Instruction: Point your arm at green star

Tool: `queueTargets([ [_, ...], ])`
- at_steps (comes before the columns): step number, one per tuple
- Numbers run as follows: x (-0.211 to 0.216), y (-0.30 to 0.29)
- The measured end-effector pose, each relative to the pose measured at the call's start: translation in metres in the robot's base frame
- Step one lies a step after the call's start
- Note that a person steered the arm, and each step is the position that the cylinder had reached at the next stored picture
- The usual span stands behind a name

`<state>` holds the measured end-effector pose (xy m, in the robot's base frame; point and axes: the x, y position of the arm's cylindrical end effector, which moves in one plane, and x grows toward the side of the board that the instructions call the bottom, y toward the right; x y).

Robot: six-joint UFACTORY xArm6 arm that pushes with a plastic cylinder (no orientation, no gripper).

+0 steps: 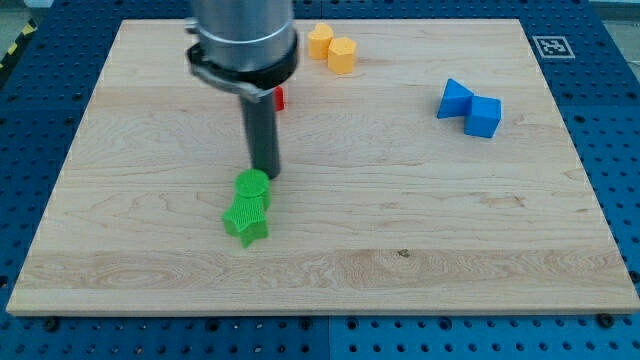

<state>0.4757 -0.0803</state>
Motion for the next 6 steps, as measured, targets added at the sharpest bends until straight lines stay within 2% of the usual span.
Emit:
queueTargets([
  [2,0.028,-0.079],
  [4,0.076,-0.081],
  [6,0.086,-0.071],
])
